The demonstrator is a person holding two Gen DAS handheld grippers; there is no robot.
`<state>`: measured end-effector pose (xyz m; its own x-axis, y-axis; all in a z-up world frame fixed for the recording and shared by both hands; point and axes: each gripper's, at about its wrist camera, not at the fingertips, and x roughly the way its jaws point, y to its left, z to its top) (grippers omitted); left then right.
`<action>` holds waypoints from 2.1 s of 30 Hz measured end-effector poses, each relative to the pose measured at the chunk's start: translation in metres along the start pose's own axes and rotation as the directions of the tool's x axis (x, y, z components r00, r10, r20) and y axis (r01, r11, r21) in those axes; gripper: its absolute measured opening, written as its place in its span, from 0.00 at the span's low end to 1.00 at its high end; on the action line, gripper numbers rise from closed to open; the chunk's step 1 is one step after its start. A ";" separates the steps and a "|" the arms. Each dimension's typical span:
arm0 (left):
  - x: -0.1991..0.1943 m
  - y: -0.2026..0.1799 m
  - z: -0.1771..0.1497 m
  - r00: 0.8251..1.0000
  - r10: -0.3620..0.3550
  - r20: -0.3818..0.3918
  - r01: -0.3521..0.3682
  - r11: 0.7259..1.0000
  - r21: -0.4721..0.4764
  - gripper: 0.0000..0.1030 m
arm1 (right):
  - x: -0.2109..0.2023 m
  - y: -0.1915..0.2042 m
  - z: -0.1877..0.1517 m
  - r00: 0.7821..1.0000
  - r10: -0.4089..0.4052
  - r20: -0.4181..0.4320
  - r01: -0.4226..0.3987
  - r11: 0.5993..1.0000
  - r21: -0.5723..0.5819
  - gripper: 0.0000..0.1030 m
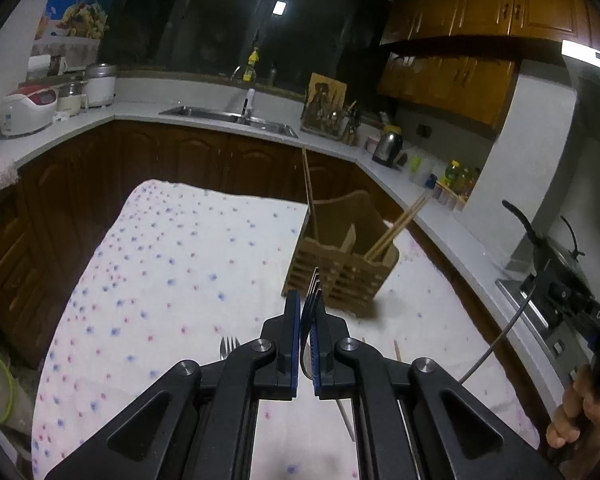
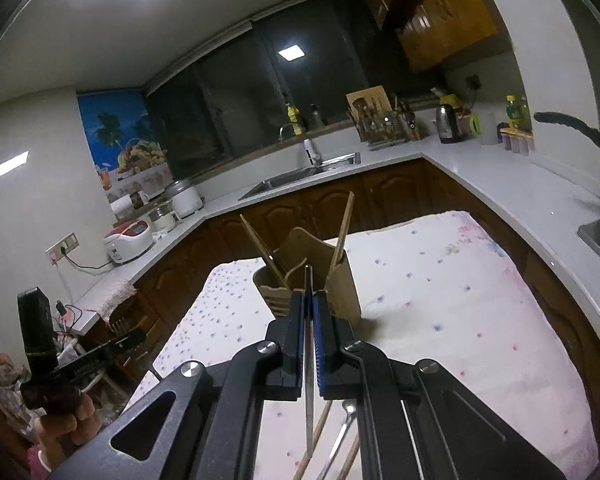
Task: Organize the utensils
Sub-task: 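Lift the held chopstick and fork and lower them into the wooden holder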
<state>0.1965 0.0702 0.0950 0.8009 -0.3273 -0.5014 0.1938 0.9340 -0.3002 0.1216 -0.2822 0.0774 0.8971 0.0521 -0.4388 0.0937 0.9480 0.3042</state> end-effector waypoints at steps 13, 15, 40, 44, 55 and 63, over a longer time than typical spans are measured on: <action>0.032 0.001 0.040 0.994 0.007 0.109 -0.009 1.000 0.019 0.03 | 0.034 -0.001 0.034 0.998 0.025 0.065 -0.025 1.000 -0.007 0.04; 0.039 0.004 0.045 0.992 0.006 0.124 -0.008 1.000 0.015 0.03 | 0.040 -0.003 0.041 0.997 0.025 0.078 -0.025 1.000 -0.004 0.04; 0.157 0.011 0.083 0.965 0.016 0.260 -0.018 1.000 0.008 0.03 | 0.100 -0.010 0.113 0.971 0.024 0.236 -0.014 0.999 -0.045 0.04; 0.181 0.008 0.082 0.966 0.023 0.258 -0.031 0.999 0.027 0.04 | 0.115 -0.012 0.109 0.973 0.013 0.233 -0.001 0.999 -0.050 0.04; 0.240 0.008 0.070 0.986 0.058 0.154 -0.061 0.998 0.015 0.04 | 0.154 -0.037 0.073 0.985 -0.015 0.174 0.008 0.999 0.040 0.04; 0.251 -0.002 0.065 0.991 0.082 0.101 -0.084 0.996 0.021 0.04 | 0.173 -0.054 0.056 0.994 -0.022 0.110 0.010 0.994 0.106 0.04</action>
<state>0.4347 -0.0043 0.0226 0.8674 -0.2336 -0.4393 0.1374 0.9611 -0.2398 0.2961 -0.3422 0.0324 0.9370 -0.0039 -0.3494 0.1483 0.9099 0.3875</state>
